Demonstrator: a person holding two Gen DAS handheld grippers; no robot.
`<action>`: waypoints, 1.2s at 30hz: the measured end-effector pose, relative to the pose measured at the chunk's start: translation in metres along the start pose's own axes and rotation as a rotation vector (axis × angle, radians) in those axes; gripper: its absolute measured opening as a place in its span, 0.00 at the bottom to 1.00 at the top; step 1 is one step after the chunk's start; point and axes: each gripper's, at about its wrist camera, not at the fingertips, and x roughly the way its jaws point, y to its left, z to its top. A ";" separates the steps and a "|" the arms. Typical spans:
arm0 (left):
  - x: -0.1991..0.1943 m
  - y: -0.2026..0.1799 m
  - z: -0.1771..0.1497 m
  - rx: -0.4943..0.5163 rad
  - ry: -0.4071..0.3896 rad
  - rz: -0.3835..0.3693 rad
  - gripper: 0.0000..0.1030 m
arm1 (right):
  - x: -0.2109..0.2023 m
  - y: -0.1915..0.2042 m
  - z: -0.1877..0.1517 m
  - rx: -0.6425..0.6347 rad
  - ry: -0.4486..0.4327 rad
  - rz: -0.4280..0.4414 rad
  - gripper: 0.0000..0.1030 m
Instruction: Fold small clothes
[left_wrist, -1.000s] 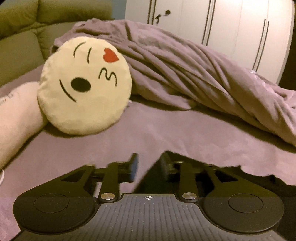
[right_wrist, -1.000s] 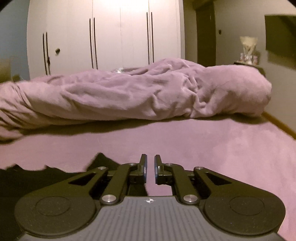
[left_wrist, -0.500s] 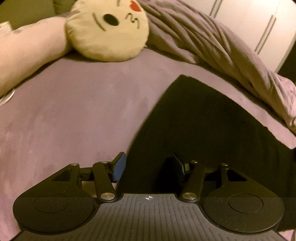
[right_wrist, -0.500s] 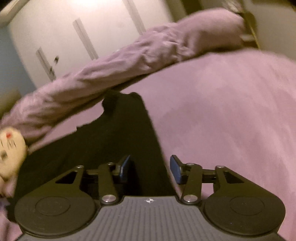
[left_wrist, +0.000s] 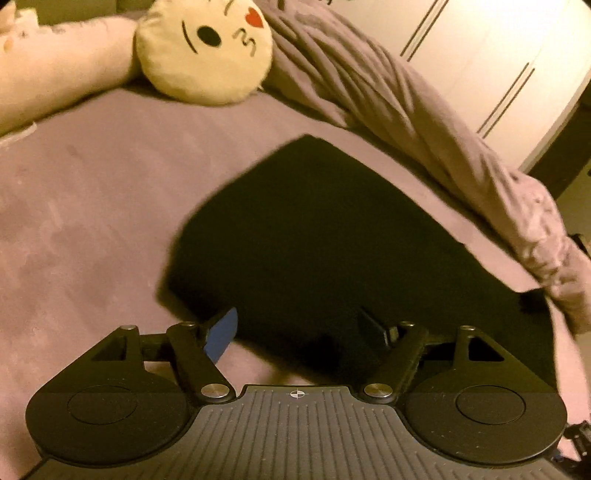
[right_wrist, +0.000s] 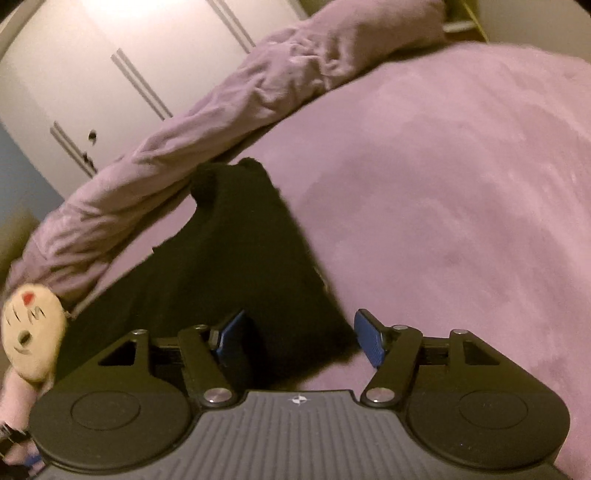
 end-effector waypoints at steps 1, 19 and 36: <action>0.001 -0.003 -0.003 -0.005 0.010 -0.004 0.76 | -0.002 -0.004 -0.002 0.036 0.008 0.015 0.63; 0.010 -0.019 -0.040 -0.013 0.142 -0.028 0.78 | 0.025 0.020 0.000 0.112 -0.007 0.072 0.18; 0.006 -0.025 -0.019 0.118 0.055 0.036 0.79 | -0.016 0.063 0.027 -0.231 -0.198 -0.172 0.35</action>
